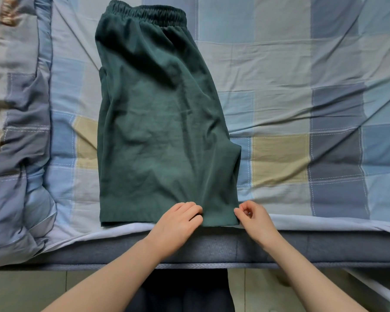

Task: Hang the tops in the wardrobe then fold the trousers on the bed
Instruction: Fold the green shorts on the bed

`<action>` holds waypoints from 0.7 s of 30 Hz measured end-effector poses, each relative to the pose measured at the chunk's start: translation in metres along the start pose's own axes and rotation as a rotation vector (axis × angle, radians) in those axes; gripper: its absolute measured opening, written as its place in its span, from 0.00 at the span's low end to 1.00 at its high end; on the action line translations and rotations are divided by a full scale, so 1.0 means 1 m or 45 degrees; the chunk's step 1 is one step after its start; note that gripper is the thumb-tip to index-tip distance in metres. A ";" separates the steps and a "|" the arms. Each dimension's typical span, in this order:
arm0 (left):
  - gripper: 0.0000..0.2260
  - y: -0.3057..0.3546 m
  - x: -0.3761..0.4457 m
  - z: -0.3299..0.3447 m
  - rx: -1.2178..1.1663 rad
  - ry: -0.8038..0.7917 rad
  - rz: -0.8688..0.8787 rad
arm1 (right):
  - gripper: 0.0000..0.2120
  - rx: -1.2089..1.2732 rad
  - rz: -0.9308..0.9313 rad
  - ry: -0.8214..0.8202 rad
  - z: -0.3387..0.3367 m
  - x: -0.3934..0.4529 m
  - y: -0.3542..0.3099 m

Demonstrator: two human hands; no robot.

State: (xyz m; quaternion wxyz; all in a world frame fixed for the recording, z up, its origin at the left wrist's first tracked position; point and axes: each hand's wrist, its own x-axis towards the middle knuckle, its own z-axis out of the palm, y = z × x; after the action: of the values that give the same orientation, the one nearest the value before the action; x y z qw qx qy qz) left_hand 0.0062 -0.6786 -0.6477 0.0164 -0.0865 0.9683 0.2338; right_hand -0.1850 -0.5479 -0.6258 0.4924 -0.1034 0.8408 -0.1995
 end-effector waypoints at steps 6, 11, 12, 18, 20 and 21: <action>0.06 0.006 0.017 -0.003 -0.050 -0.057 -0.165 | 0.07 -0.345 -0.010 0.276 -0.024 0.021 -0.033; 0.23 0.023 0.073 -0.006 0.027 0.007 -0.532 | 0.30 -0.304 -0.239 0.324 -0.033 0.070 -0.110; 0.27 0.024 0.083 -0.006 0.029 -0.034 -0.628 | 0.35 -0.328 -0.224 0.245 -0.035 0.077 -0.120; 0.29 0.044 0.106 0.010 -0.082 -0.291 -0.605 | 0.06 -0.299 -0.144 -0.141 -0.050 0.094 -0.113; 0.25 0.049 0.103 0.012 -0.152 -0.206 -0.605 | 0.10 0.084 0.034 -0.181 -0.057 0.092 -0.106; 0.21 0.050 0.101 0.012 -0.199 -0.115 -0.635 | 0.12 0.212 0.104 -0.194 -0.060 0.091 -0.104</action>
State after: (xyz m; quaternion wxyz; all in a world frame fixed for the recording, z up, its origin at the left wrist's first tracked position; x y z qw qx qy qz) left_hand -0.1020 -0.6451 -0.6429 0.1100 -0.3129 0.8944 0.3001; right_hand -0.2839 -0.6610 -0.6258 0.5697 -0.0426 0.7849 -0.2400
